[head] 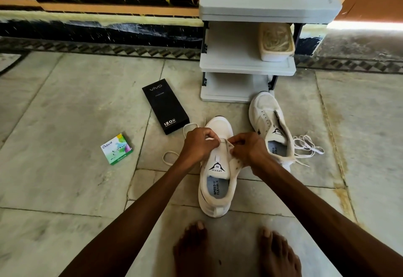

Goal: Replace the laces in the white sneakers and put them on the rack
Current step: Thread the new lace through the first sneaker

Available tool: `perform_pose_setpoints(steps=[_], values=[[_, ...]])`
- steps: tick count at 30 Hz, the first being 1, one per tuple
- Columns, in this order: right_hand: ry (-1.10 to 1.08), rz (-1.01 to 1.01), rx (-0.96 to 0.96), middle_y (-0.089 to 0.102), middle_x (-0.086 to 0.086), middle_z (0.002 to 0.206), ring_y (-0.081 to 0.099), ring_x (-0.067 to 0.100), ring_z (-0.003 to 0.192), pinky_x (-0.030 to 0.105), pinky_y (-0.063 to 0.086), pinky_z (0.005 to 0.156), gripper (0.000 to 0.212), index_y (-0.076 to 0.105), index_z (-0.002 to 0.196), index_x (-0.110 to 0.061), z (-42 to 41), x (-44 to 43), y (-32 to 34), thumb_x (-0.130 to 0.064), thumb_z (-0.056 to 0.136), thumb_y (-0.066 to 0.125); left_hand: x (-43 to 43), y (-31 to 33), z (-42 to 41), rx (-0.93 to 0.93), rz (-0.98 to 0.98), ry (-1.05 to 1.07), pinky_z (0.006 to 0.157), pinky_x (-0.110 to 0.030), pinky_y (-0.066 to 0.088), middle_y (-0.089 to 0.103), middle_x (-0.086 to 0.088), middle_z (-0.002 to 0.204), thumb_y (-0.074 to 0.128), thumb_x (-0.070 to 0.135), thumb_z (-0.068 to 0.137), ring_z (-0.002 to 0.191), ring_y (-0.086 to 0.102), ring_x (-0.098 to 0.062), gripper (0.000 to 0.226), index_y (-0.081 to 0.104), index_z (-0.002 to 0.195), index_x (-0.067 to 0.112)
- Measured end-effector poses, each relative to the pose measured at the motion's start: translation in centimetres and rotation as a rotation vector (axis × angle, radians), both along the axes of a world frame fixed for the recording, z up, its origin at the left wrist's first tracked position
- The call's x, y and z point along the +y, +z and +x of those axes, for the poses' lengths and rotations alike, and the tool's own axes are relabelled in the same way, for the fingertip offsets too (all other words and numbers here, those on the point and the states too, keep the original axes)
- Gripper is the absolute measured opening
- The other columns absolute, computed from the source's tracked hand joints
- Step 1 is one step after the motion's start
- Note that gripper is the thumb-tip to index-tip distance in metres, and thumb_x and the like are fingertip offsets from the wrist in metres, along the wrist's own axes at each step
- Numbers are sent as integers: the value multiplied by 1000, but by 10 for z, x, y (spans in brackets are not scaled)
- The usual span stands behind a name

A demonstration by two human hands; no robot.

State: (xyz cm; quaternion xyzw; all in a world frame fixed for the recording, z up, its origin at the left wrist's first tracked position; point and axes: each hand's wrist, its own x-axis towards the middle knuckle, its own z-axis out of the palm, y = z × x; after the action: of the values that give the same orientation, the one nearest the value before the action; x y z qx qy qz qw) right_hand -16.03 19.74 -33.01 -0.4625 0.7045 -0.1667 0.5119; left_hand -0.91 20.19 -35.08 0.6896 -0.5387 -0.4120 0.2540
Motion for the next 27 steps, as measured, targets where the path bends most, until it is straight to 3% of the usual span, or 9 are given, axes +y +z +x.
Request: perform_pose_setpoints(steps=[5, 9, 14, 20, 23, 27], values=[[12, 24, -24, 66, 9, 90, 61, 17, 64, 25, 51, 39, 26, 71, 105, -12, -2, -1, 2, 3, 86, 62, 8, -6, -8, 32, -42, 61, 83, -36, 55, 70, 7, 84, 72, 19, 83, 84, 65, -12, 3, 73, 80, 19], [4, 28, -40, 66, 8, 91, 63, 19, 71, 26, 53, 43, 28, 71, 107, -13, -2, -1, 3, 4, 87, 60, 11, -6, -14, 28, -37, 141, 83, -34, 53, 66, 15, 80, 71, 18, 84, 84, 63, -10, 17, 67, 71, 29], [-24, 34, -57, 66, 9, 91, 63, 19, 69, 29, 54, 47, 27, 71, 104, -14, -2, 0, 1, 4, 86, 62, 16, -6, -24, 70, -35, 254, 80, -32, 54, 69, 10, 83, 69, 15, 84, 82, 64, -10, 13, 70, 74, 24], [1, 130, -94, 64, 10, 90, 59, 15, 67, 22, 47, 37, 26, 68, 108, -12, -3, -3, 7, 4, 89, 60, 12, -7, -26, -155, -50, 144, 73, -29, 47, 66, 8, 95, 70, 23, 87, 86, 59, -12, 15, 64, 76, 31], [13, 189, -127, 62, 9, 82, 60, 17, 66, 31, 53, 46, 23, 66, 103, -11, -4, -5, 10, 6, 90, 57, 9, -7, -28, -236, -74, 72, 70, -25, 41, 64, 6, 101, 69, 23, 89, 86, 57, -11, 5, 68, 84, 24], [-19, 246, -190, 62, 9, 79, 61, 20, 70, 41, 56, 68, 18, 62, 94, -12, -4, -3, 13, 5, 90, 60, 11, -9, -32, -118, -46, 176, 72, -23, 41, 68, 6, 95, 71, 24, 86, 83, 57, -8, 4, 73, 86, 20]])
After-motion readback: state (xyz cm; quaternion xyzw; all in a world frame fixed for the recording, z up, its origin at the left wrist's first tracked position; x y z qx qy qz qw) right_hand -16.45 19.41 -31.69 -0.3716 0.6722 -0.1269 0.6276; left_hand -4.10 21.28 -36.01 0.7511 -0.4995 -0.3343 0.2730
